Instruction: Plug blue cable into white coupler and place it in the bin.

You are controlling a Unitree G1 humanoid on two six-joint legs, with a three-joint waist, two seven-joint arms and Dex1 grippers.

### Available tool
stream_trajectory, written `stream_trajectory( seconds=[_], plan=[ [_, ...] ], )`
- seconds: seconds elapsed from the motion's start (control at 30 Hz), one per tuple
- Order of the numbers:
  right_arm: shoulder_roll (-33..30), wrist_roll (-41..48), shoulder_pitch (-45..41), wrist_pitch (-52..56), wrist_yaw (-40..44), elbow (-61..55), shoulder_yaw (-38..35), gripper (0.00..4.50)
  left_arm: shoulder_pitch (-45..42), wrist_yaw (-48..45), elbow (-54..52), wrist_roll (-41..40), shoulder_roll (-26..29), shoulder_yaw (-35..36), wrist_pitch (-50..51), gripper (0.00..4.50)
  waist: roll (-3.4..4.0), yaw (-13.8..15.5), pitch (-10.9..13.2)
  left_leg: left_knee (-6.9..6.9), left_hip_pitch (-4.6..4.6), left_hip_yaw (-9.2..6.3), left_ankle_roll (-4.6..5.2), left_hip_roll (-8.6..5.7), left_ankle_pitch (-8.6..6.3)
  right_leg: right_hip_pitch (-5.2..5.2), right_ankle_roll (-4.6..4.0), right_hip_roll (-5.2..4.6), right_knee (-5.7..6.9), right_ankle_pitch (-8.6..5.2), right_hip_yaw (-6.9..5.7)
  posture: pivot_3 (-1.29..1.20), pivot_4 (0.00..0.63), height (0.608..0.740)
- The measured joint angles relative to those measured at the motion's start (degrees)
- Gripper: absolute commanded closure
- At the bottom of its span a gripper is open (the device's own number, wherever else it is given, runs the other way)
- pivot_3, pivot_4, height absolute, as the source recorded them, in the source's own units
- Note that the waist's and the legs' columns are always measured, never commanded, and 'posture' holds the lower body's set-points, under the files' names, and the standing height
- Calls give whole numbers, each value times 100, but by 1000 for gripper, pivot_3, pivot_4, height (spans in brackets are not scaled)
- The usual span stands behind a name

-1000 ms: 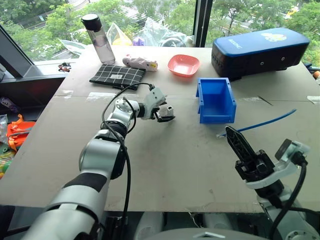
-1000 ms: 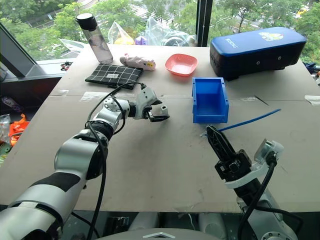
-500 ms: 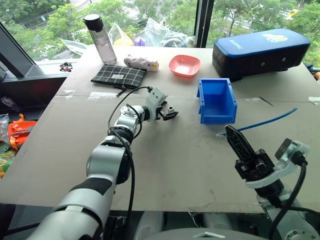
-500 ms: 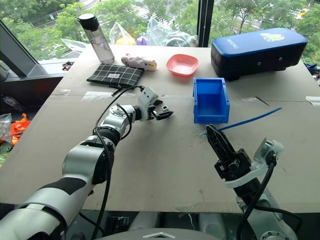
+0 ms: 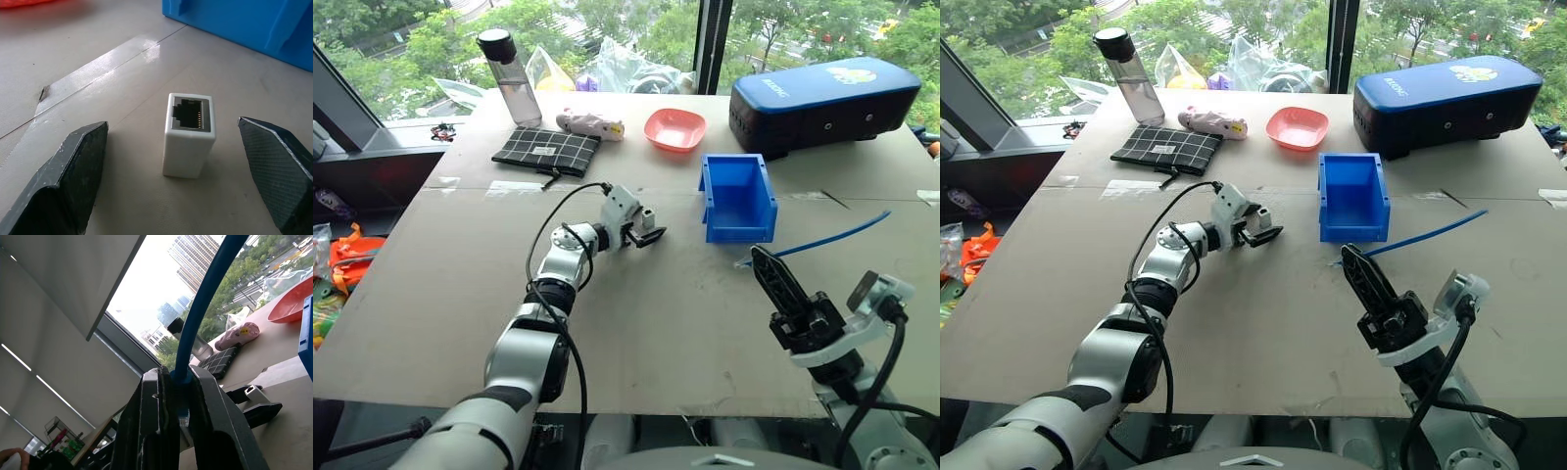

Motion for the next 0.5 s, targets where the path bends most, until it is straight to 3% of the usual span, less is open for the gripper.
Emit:
stream_trajectory(
  seconds=[0.3,0.5],
  plan=[
    [49,-62,45,-64,63,12,68,4500,942,377,-2046,-184,-132,-214,1406,208,10,9,-9,0,0,-2,0,1,0,0,0,0,-1,0,1,0,150,736],
    [89,-126,34,-68,72,49,117,4500,1272,567,-2871,-284,-175,-343,2101,208,11,14,-10,-1,0,-2,0,1,0,0,-1,0,-2,0,2,0,150,736]
  ],
)
